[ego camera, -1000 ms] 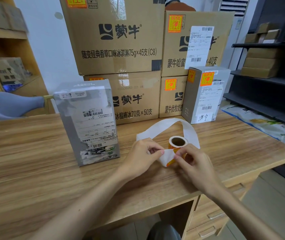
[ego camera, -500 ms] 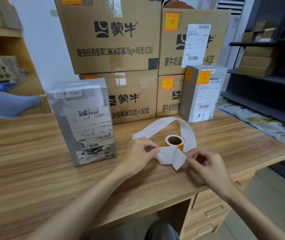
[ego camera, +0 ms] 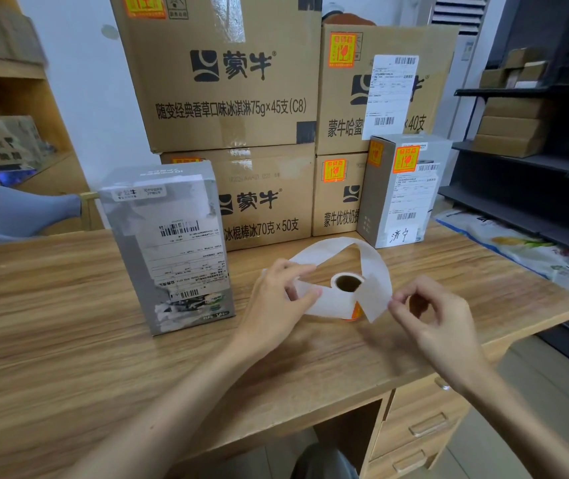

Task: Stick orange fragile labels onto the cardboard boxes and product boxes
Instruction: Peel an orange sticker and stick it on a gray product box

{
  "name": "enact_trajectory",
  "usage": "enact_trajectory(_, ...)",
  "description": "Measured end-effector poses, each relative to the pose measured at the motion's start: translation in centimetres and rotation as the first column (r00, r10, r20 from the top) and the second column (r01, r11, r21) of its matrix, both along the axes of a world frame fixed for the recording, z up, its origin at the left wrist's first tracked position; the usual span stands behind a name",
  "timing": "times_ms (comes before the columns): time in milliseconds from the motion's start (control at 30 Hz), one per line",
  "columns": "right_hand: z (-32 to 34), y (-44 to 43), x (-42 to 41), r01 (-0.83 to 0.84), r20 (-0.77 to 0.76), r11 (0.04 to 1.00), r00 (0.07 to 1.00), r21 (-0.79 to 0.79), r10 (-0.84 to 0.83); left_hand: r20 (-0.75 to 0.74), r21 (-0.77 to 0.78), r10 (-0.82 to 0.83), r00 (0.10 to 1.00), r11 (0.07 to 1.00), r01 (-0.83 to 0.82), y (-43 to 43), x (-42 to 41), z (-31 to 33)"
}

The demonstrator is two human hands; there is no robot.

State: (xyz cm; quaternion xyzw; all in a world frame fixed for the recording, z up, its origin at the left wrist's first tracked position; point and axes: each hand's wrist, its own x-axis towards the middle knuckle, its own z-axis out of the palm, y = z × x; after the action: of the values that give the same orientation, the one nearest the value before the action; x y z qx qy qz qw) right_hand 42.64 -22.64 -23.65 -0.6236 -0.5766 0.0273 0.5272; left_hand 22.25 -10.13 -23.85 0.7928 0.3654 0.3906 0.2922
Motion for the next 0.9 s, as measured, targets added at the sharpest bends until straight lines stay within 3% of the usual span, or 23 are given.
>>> enact_trajectory(100, 0.3, 0.8, -1.4, 0.049, 0.399, 0.991, 0.912, 0.125, -0.096, 0.119, 0.044, 0.042, 0.992, 0.998, -0.048, -1.2, -0.2, 1.1)
enact_trajectory(200, 0.4, 2.1, -3.3, 0.028, 0.617, 0.968, 0.766, 0.248, -0.18, 0.221, -0.093, 0.03, 0.975, 0.996, -0.009, -2.2, -0.3, 1.7)
enact_trajectory(400, 0.3, 3.9, -7.1, -0.014, 0.718, 0.925, 0.634, 0.38, -0.286, 0.3, -0.259, 0.18, 0.937, 0.961, -0.102, -2.5, -2.0, 1.9)
enact_trajectory(533, 0.2, 4.3, -8.7, -0.082, 0.735, 0.931, 0.64, 0.356, -0.224, 0.302, -0.381, 0.238, 0.923, 0.918, -0.112, -1.9, -3.4, 1.9)
enact_trajectory(667, 0.9, 4.5, -8.8, -0.108, 0.56, 0.965, 0.827, 0.24, -0.047, 0.279, -0.321, 0.168, 0.946, 0.944, -0.073, -1.6, -5.9, 2.5)
enact_trajectory(800, 2.6, 4.9, -9.6, -0.119, 0.15, 0.988, 0.983, 0.1, 0.103, 0.242, -0.248, 0.109, 0.964, 0.968, -0.047, -1.1, -9.0, 3.1)
enact_trajectory(900, 3.9, 5.7, -10.5, -0.29, -0.228, 0.957, 0.933, -0.01, 0.28, 0.256, -0.214, 0.03, 0.966, 0.976, 0.027, -1.0, -11.2, 3.7)
